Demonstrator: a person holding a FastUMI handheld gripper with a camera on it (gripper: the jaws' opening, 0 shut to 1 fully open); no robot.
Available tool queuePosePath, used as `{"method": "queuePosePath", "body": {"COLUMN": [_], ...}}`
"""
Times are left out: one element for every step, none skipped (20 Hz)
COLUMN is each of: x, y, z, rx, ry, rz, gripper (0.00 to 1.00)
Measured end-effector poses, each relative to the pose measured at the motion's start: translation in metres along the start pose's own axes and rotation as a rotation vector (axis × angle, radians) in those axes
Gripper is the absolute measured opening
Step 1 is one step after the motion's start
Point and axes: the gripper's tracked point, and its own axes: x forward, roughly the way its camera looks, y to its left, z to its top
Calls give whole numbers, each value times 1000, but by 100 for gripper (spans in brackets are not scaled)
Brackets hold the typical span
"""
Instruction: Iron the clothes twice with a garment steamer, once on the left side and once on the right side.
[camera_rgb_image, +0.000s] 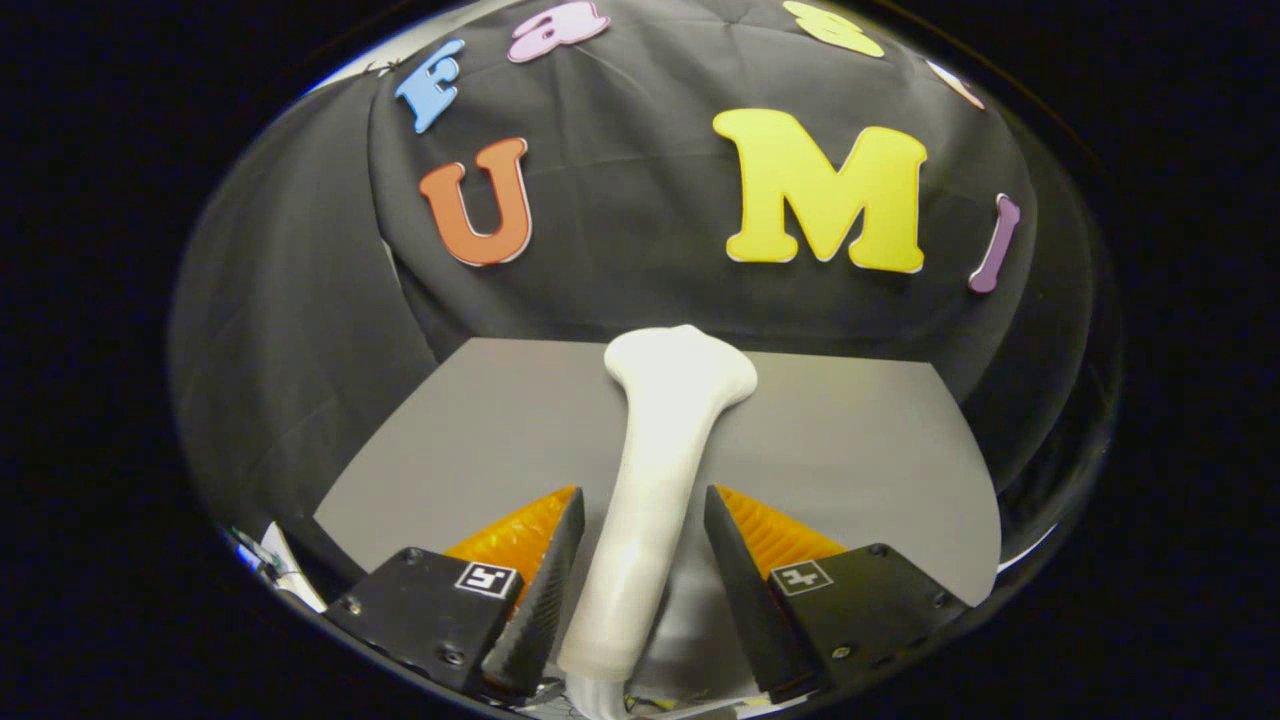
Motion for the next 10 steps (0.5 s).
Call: {"method": "queuePosePath", "body": {"x": [7, 7, 7, 9, 11, 12, 11, 13, 11, 7], "y": [-1, -1, 0, 2, 2, 4, 4, 5, 6, 10], "z": [-2, 3, 5, 4, 6, 6, 6, 7, 9, 11], "rx": [11, 13, 17, 27, 31, 45, 49, 60, 90, 115], "ry": [25, 6, 14, 15, 11, -5, -7, -13, -12, -21], "rz": [-7, -23, -29, -35, -38, -46, -44, -35, -12, 17], "gripper": [76, 73, 71, 64, 61, 55, 52, 49, 47, 43]}}
